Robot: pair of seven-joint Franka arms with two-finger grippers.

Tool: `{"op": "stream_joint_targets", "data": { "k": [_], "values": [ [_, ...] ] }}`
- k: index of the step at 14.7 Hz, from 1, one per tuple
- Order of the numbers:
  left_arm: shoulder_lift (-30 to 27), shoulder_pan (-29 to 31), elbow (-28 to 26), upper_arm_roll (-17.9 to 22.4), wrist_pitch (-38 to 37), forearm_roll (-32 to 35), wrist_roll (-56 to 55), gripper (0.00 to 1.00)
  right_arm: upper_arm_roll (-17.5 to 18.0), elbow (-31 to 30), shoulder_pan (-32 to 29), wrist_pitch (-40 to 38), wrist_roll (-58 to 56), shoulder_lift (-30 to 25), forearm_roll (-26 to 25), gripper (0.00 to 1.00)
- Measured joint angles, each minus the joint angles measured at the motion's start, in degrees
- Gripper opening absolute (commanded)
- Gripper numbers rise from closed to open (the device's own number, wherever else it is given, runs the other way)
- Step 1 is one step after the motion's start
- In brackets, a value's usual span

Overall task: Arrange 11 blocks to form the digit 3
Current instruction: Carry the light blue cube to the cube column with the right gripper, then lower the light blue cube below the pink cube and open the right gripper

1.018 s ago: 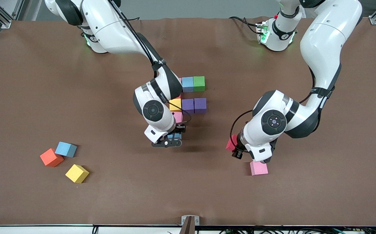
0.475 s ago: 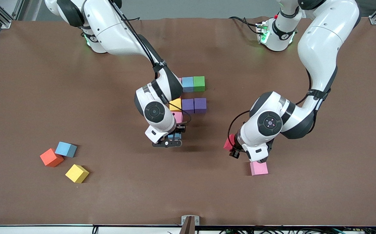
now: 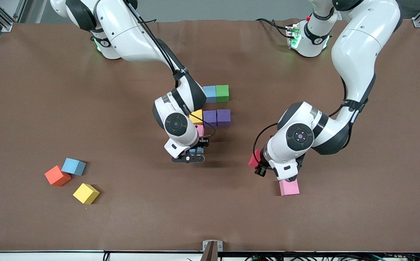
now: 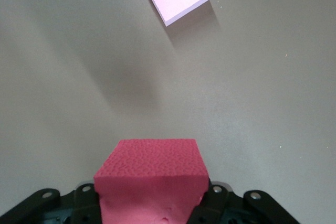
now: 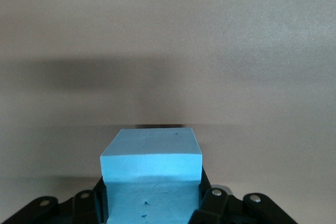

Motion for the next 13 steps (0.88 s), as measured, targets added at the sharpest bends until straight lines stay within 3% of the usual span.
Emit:
{"op": "stream_joint_targets", "data": {
  "k": [13],
  "values": [
    [0.0,-0.1,0.0,0.0,0.4,0.0,0.0,0.08,-0.3,0.0,0.0,-1.2,0.0,0.2,-0.4,0.24]
  ]
}}
